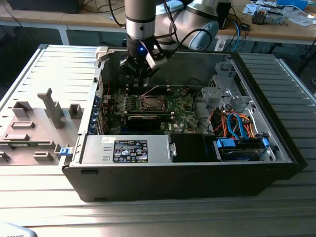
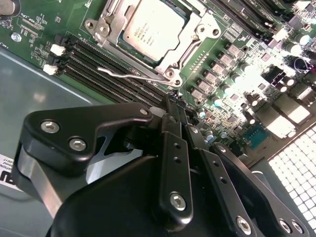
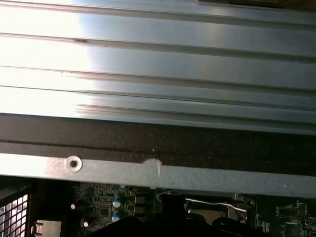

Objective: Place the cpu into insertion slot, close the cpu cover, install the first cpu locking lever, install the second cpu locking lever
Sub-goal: 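Install the first cpu locking lever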

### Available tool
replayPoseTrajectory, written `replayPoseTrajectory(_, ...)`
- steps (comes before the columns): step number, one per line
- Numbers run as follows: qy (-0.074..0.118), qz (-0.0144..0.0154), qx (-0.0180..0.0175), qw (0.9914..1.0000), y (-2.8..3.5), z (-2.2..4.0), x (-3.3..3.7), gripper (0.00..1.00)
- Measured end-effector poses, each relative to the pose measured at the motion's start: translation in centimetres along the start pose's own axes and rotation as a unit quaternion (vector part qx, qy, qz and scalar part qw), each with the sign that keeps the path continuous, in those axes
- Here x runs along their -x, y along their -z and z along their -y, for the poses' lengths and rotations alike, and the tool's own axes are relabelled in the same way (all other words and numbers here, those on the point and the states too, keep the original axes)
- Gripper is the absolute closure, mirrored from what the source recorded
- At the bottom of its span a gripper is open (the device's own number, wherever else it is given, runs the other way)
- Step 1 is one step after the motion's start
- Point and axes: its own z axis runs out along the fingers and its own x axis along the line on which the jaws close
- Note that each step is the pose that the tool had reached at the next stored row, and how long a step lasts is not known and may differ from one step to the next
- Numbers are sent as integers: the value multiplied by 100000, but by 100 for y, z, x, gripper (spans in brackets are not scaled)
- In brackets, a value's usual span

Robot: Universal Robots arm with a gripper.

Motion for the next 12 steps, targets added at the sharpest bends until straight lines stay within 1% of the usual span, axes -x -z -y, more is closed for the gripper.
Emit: replayPoseTrajectory(12,-1,0,0,100000,-26,0,0,89)
